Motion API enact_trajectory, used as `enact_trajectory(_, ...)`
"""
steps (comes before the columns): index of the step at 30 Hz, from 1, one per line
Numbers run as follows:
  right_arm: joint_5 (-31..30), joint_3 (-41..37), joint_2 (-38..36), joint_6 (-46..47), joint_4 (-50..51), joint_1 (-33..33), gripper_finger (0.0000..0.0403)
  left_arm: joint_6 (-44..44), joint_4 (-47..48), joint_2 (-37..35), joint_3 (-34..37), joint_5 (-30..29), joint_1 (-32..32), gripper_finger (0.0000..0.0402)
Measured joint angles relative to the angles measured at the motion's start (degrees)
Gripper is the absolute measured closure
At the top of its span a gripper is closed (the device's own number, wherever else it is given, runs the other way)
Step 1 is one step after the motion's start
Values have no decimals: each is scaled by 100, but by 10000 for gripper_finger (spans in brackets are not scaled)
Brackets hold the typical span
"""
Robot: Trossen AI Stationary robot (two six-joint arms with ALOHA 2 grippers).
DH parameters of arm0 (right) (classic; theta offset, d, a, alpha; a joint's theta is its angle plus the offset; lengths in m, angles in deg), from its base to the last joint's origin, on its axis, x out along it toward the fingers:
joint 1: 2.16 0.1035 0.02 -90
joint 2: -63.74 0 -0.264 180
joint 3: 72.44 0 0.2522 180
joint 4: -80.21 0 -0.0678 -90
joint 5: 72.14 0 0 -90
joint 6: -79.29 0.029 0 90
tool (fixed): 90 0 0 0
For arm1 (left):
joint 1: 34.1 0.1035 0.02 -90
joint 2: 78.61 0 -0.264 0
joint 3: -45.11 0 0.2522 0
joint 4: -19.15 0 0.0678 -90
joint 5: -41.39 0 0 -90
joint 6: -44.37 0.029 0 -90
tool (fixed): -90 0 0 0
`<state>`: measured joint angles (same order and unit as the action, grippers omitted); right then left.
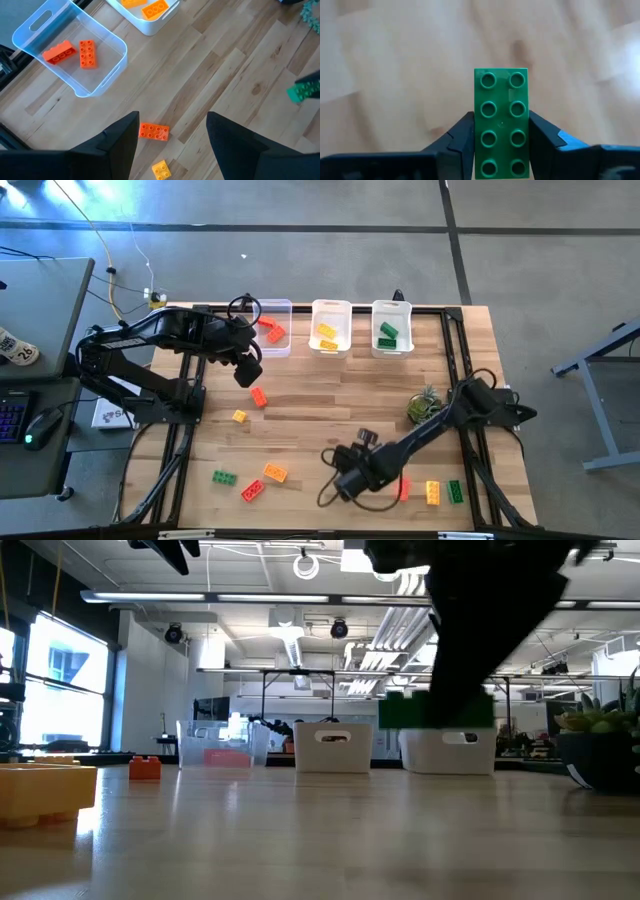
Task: Sort & place blocks by color
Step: Put the green game piece into the right white bin
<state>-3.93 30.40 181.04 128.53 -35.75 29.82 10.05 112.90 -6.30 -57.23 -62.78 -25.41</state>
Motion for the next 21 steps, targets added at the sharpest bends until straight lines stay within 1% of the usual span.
enact_trajectory(6, -322, 9, -497, -444, 486, -543, 290, 3, 2, 0, 0, 2, 0, 181)
enact_trajectory(12, -606, 9, -979, -1029, 905, -1251, 290, 294, 0, 0, 0, -2, 0, 181)
enact_trajectory(16, -724, 9, -1305, -1463, 1161, -1817, 290, 344, 1, 0, 0, 0, 0, 181)
enact_trajectory(21, -772, 9, -1696, -1958, 1365, -2683, 290, 349, 4, 0, 0, 2, 0, 181)
